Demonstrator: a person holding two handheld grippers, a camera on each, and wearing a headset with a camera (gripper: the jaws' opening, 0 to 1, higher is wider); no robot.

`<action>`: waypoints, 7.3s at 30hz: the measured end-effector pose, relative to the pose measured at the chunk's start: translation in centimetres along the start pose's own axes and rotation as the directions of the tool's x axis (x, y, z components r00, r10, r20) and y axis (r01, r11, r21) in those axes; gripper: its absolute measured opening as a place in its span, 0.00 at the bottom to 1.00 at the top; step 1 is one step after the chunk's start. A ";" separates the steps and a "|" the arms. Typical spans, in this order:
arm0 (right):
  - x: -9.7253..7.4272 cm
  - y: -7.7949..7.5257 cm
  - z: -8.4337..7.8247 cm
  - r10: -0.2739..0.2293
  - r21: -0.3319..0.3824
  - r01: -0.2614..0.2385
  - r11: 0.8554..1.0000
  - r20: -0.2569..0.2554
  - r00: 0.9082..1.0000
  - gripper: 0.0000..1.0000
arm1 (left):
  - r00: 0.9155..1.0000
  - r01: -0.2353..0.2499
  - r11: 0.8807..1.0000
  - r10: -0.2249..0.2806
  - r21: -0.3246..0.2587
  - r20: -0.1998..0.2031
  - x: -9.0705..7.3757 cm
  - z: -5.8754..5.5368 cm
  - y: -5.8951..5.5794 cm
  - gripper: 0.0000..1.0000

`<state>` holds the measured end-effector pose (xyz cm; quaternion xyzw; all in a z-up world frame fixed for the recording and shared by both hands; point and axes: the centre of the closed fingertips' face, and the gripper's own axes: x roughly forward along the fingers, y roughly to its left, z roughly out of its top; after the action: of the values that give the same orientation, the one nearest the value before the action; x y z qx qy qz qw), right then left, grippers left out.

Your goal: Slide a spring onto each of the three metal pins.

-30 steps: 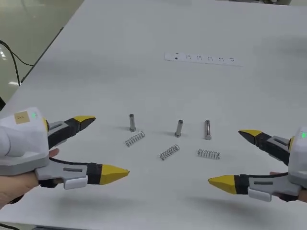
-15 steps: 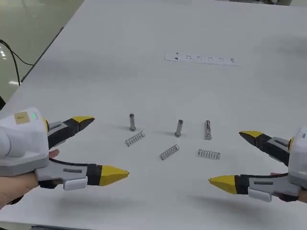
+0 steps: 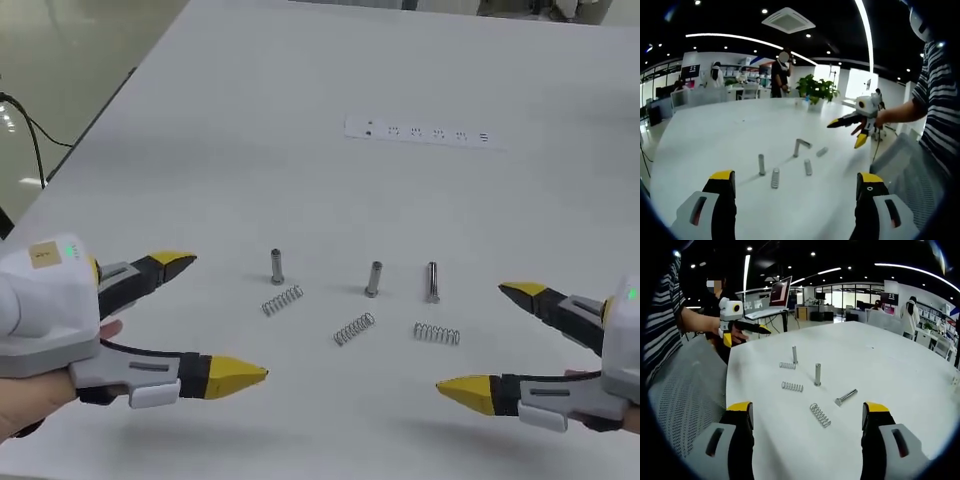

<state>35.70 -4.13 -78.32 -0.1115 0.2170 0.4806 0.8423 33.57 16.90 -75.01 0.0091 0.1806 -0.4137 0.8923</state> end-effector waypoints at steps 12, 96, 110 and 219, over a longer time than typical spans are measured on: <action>0.0 -0.2 -0.2 -0.001 0.004 0.001 1.000 -0.003 1.000 0.90 | 1.000 -0.002 1.000 0.002 -0.002 0.005 -0.3 0.2 0.2 0.98; 8.5 -10.5 -1.8 -0.192 0.388 0.327 0.862 -0.348 0.918 0.19 | 1.000 -0.002 1.000 0.001 -0.029 -0.008 -0.6 -1.2 0.3 0.93; 9.0 -10.7 -2.7 -0.208 0.374 0.367 0.852 -0.400 0.893 0.09 | 1.000 0.000 0.999 0.000 -0.034 -0.015 -0.6 -1.2 0.6 0.93; 4.7 -7.3 -0.1 -0.239 0.240 0.273 0.931 -0.163 0.957 0.18 | 0.998 0.048 0.997 -0.050 -0.054 -0.037 -0.3 -1.7 -1.4 0.90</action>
<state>44.04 -4.29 -80.76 -0.0585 0.3166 0.3254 0.8891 31.88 16.49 -76.32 -0.0112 0.2089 -0.4302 0.8781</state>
